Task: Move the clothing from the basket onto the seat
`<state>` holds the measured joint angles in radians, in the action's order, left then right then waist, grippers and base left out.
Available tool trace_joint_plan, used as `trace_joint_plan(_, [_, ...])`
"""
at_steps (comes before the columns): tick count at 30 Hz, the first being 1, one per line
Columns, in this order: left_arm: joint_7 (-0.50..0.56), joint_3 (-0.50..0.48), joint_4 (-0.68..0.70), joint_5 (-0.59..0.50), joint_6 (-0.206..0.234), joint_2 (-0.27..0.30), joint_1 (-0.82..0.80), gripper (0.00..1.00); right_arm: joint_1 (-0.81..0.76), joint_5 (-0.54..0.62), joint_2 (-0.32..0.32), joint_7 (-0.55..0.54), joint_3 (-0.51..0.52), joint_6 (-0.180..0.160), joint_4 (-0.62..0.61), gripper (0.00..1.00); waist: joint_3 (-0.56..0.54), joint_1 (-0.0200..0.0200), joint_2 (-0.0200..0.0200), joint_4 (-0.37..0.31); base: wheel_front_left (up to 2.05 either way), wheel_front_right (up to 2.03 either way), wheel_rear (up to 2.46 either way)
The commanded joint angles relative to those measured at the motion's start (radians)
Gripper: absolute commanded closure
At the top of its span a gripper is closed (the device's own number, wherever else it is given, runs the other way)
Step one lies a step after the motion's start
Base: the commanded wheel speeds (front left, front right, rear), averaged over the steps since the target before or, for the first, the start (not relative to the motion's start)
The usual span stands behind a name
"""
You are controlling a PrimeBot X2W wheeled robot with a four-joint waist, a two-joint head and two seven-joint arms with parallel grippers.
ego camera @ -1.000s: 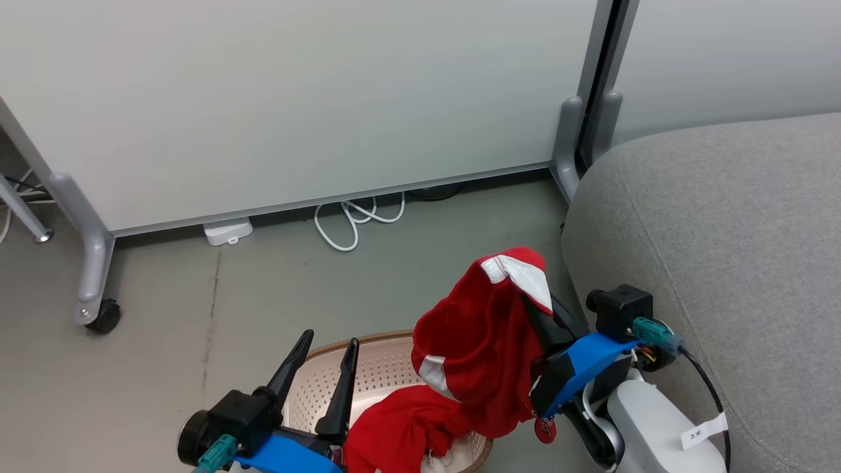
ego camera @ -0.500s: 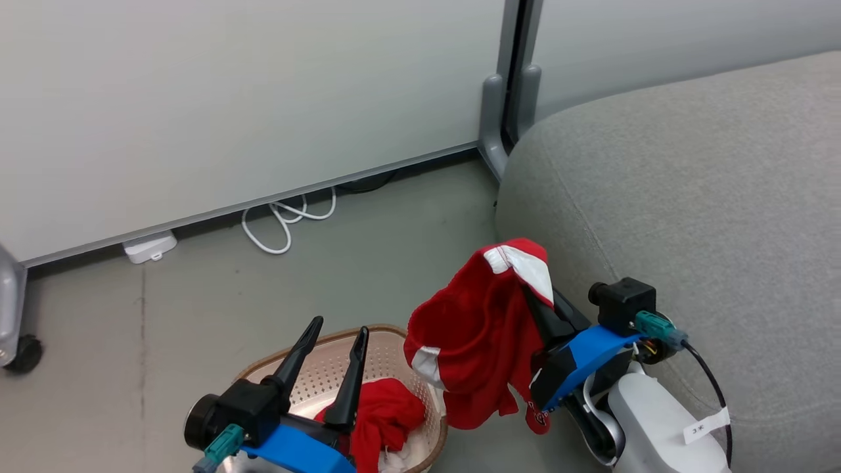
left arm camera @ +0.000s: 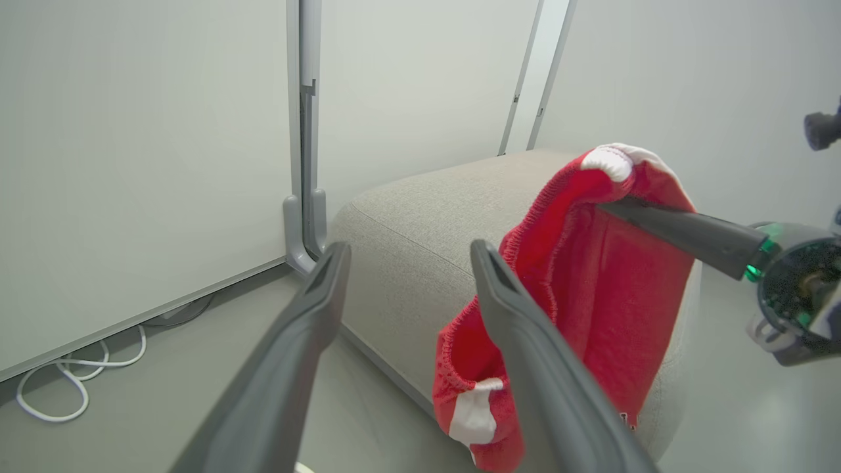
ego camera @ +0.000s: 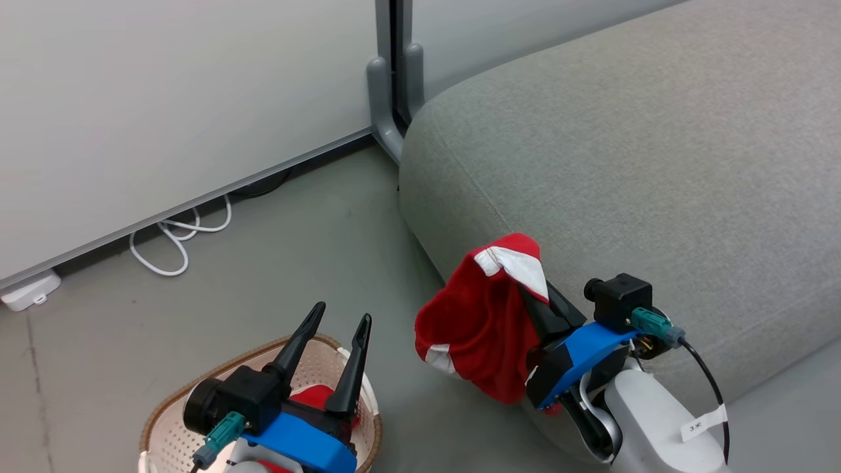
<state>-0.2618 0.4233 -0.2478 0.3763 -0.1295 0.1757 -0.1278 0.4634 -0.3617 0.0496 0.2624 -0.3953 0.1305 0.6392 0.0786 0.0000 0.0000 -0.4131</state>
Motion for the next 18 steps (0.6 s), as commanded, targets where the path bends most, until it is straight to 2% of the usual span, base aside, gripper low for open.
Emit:
trace_joint_plan(1, [-0.005, -0.003, 0.002, -0.009, -0.001, 0.006, -0.015, 0.00, 0.007, -0.004, 0.001, 0.003, -0.001, 0.000, -0.007, 1.00, 0.013, 0.0000, 0.0000, -0.045, 0.00, 0.00, 0.00])
trace_joint_plan(10, [-0.005, -0.002, -0.004, -0.008, -0.001, 0.015, -0.015, 0.00, -0.004, -0.020, 0.001, 0.004, -0.013, 0.000, -0.019, 1.00, 0.024, 0.0000, 0.0000, -0.111, 0.00, 0.00, 0.00])
trace_joint_plan(18, [-0.005, 0.006, -0.009, -0.008, -0.001, 0.026, -0.023, 0.00, -0.010, -0.024, 0.001, 0.004, -0.008, 0.000, -0.026, 1.00, 0.035, 0.0000, 0.0000, -0.130, 0.00, 0.00, 0.00])
